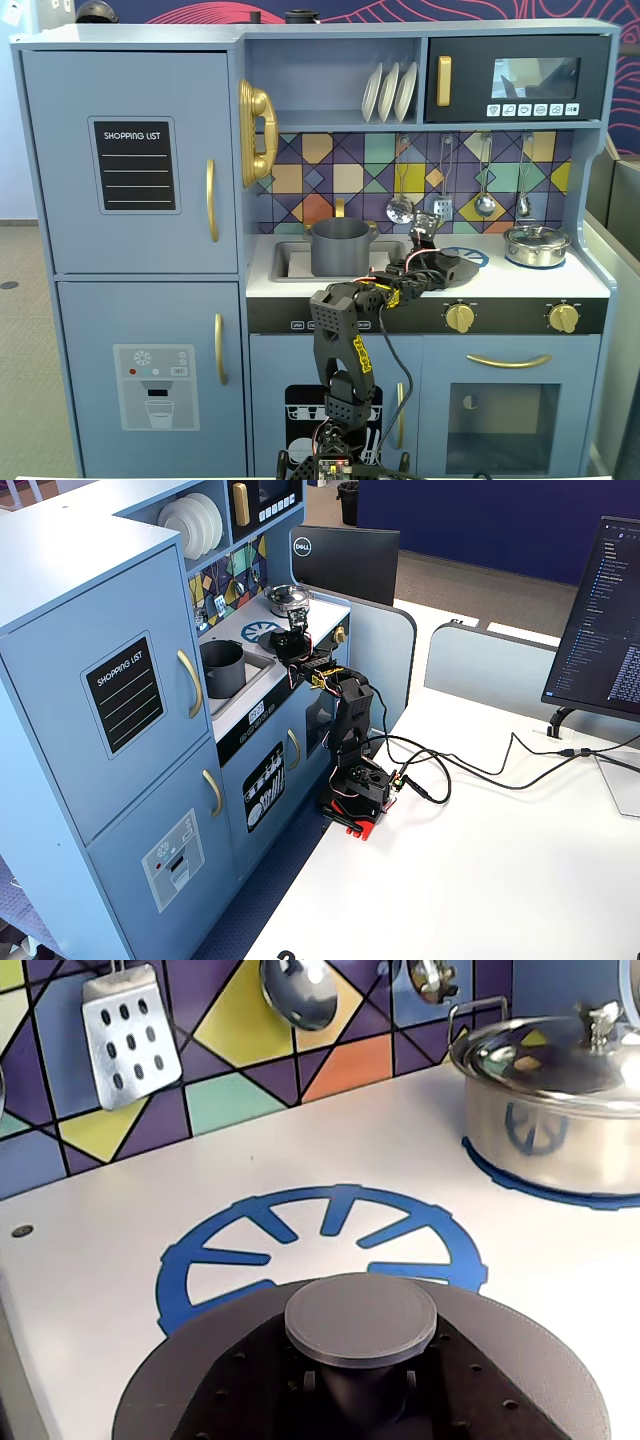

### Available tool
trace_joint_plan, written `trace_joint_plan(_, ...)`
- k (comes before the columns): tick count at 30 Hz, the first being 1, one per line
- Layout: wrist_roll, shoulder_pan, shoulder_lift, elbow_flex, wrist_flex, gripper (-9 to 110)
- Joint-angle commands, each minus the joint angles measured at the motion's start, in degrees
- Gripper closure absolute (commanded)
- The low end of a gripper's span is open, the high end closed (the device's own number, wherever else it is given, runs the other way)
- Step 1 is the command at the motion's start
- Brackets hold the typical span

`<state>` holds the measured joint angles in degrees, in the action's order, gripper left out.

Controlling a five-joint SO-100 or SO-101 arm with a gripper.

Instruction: Take off the lid from the gray recipient and place it on the counter

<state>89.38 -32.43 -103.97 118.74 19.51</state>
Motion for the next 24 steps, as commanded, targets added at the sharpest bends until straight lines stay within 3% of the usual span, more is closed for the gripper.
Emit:
trace_joint_plan(1, 0.4, -0.1, -0.1, -0.5, 2.3, 102)
trace_joint_plan(13, 1.6, 0.1, 2.4, -0.8, 3.6, 102)
trace_joint_plan(19, 0.8, -0.4, 2.0, -0.4, 4.7, 82)
trace_joint_plan(24, 0.9, -0.6, 1.7, -0.3, 4.7, 77)
